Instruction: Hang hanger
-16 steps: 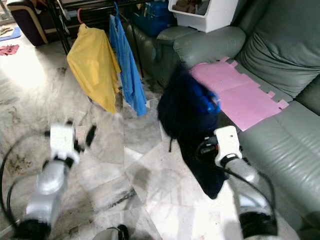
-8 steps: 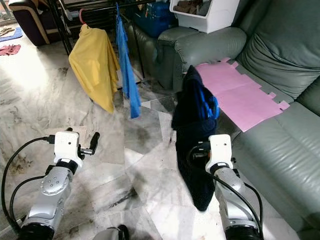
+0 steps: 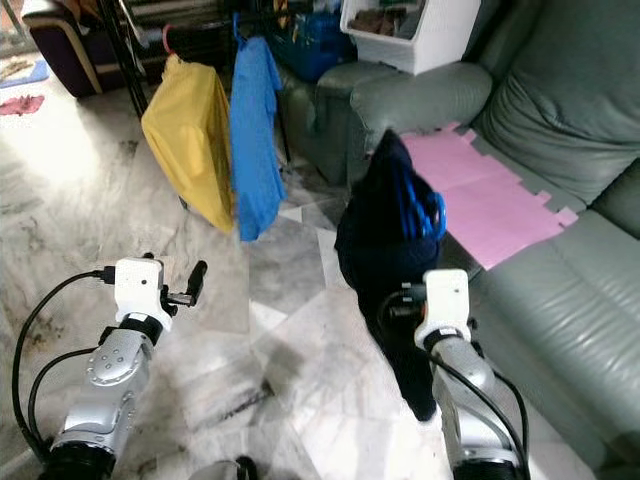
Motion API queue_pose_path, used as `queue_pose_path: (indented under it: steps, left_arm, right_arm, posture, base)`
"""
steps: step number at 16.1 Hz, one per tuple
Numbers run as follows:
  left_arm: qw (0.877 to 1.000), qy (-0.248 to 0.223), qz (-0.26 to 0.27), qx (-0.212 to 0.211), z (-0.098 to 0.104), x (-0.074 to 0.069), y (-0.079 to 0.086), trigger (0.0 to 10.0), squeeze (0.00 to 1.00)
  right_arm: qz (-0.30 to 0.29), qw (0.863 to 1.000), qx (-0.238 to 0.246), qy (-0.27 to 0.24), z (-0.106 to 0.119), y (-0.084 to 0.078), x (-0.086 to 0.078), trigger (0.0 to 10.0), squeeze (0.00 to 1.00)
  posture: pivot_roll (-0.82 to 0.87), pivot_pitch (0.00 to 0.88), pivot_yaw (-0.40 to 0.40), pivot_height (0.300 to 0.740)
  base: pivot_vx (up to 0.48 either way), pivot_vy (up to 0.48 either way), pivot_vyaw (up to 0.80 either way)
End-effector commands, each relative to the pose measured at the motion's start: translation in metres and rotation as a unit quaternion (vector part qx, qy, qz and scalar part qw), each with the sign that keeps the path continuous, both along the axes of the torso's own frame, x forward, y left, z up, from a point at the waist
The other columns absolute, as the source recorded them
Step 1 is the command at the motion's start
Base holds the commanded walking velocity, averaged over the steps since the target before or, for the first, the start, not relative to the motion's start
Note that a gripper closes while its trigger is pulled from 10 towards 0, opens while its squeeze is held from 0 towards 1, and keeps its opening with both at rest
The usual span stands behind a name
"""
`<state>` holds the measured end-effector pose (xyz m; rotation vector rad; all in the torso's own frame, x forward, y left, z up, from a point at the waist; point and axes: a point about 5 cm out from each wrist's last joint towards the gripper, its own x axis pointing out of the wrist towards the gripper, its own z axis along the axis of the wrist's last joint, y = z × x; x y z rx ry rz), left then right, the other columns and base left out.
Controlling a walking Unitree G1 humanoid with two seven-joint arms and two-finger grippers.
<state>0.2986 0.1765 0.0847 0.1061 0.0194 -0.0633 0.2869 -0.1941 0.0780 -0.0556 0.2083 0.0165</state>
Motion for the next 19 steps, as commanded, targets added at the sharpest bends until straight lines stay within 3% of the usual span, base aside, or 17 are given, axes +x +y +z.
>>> queue_pose_path:
  steps: [1, 7, 11, 16, 19]
  left_arm:
    - [1.000, -0.003, -0.008, -0.001, 0.003, 0.002, -0.003, 10.0, 0.00]
    - [1.000, 0.005, -0.010, -0.003, 0.001, 0.001, -0.007, 10.0, 0.00]
    - [1.000, 0.006, -0.010, 0.003, 0.002, 0.002, -0.007, 10.0, 0.00]
    - [1.000, 0.011, -0.005, 0.025, 0.005, 0.005, 0.004, 10.0, 0.00]
    - [0.997, 0.027, -0.002, 0.069, 0.005, 0.003, 0.011, 10.0, 0.00]
  right_arm:
    - [-0.011, 0.999, 0.003, -0.036, 0.017, -0.002, 0.004, 10.0, 0.00]
    - [-0.010, 0.999, 0.015, -0.029, 0.014, 0.002, 0.002, 10.0, 0.00]
    - [-0.036, 0.996, 0.080, -0.017, 0.014, 0.001, 0.003, 10.0, 0.00]
    - [0.008, 0.997, 0.079, 0.010, 0.006, 0.020, -0.005, 10.0, 0.00]
    - [0.018, 0.997, 0.078, 0.015, 0.005, 0.021, -0.006, 10.0, 0.00]
  posture:
    - [-0.05, 0.070, 0.000, 0.740]
    - [-0.05, 0.076, -0.001, 0.740]
    - [-0.04, 0.077, 0.001, 0.740]
    - [-0.03, 0.086, -0.001, 0.740]
    - [-0.01, 0.086, -0.011, 0.740]
  base:
    - [0.345, 0.000, 0.00]
    - [0.340, 0.000, 0.00]
    - [0.337, 0.000, 0.00]
    - [0.311, 0.000, 0.00]
    - [0.000, 0.000, 0.00]
